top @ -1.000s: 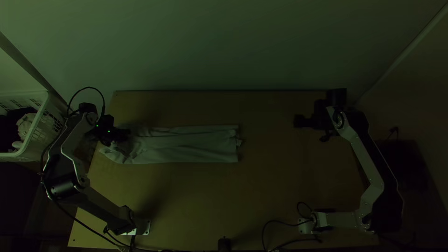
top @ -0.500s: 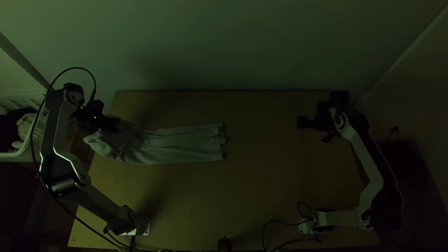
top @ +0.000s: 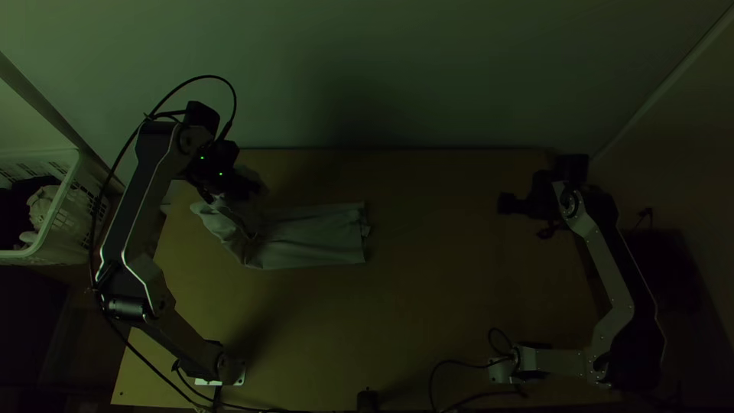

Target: Fold the t-shirt

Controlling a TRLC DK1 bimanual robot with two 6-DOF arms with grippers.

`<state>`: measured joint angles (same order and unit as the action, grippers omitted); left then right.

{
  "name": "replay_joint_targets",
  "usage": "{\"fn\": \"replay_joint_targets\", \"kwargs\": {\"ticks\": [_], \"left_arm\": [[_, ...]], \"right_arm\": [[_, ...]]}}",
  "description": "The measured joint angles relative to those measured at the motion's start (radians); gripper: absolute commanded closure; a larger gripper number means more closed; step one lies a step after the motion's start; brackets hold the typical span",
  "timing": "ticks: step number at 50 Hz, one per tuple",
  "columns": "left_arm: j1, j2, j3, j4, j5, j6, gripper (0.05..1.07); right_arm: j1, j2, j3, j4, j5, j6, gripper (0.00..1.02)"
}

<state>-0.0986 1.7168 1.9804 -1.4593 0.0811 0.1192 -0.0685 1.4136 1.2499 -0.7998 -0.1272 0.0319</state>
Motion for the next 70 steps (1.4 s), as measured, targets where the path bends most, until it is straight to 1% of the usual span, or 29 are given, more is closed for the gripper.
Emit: {"fn": "replay_joint_targets", "kwargs": {"ticks": [12,23,25,26,27,28,29,30,31,32,39,42,44,47,49,54,60,70], "left_arm": [[-0.18,0.092,0.099,0.009,0.0,-0.114,1.04],[-0.312,0.226,0.128,0.01,-0.004,-0.172,1.03],[-0.332,0.255,0.142,0.01,-0.01,-0.181,0.95],[-0.34,0.27,0.15,0.01,-0.012,-0.187,0.88],[-0.348,0.288,0.16,0.01,-0.012,-0.193,0.78],[-0.356,0.301,0.167,0.01,-0.014,-0.198,0.64],[-0.364,0.315,0.177,0.01,-0.015,-0.204,0.47],[-0.372,0.333,0.186,0.01,-0.015,-0.211,0.28],[-0.38,0.348,0.196,0.01,-0.015,-0.217,0.11],[-0.389,0.361,0.206,0.01,-0.015,-0.219,0.08],[-0.471,0.429,0.254,0.064,-0.013,-0.256,0.09],[-0.507,0.441,0.265,0.085,0.015,-0.282,0.09],[-0.527,0.444,0.271,0.091,0.066,-0.3,0.09],[-0.545,0.444,0.274,0.093,0.181,-0.328,0.09],[-0.548,0.444,0.277,0.093,0.23,-0.344,0.09],[-0.528,0.444,0.286,0.093,0.265,-0.365,0.09],[-0.468,0.442,0.286,0.093,0.268,-0.37,0.09],[-0.39,0.387,0.285,0.093,0.268,-0.342,0.09]], "right_arm": [[-0.017,-0.035,-0.057,0.002,0.0,-0.008,0.03],[-0.032,-0.063,-0.074,0.002,0.0,-0.011,0.03],[-0.034,-0.068,-0.078,0.003,0.0,-0.011,0.03],[-0.037,-0.07,-0.079,0.003,0.0,-0.012,0.03],[-0.038,-0.071,-0.081,0.002,0.0,-0.012,0.03],[-0.039,-0.073,-0.085,0.003,0.0,-0.013,0.03],[-0.04,-0.074,-0.087,0.003,0.0,-0.014,0.03],[-0.041,-0.075,-0.09,0.003,0.0,-0.015,0.03],[-0.043,-0.077,-0.095,0.005,0.0,-0.015,0.03],[-0.043,-0.078,-0.099,0.006,0.0,-0.015,0.03],[-0.044,-0.08,-0.133,0.009,0.0,-0.015,0.03],[-0.044,-0.08,-0.143,0.011,0.0,-0.015,0.03],[-0.044,-0.08,-0.148,0.014,0.0,-0.015,0.03],[-0.044,-0.08,-0.152,0.024,0.0,-0.015,0.03],[-0.044,-0.08,-0.152,0.029,0.0,-0.015,0.03],[-0.044,-0.081,-0.152,0.039,0.0,-0.015,0.03],[-0.044,-0.081,-0.152,0.049,0.0,-0.015,0.03],[-0.044,-0.081,-0.148,0.089,0.0,-0.019,0.03]]}}
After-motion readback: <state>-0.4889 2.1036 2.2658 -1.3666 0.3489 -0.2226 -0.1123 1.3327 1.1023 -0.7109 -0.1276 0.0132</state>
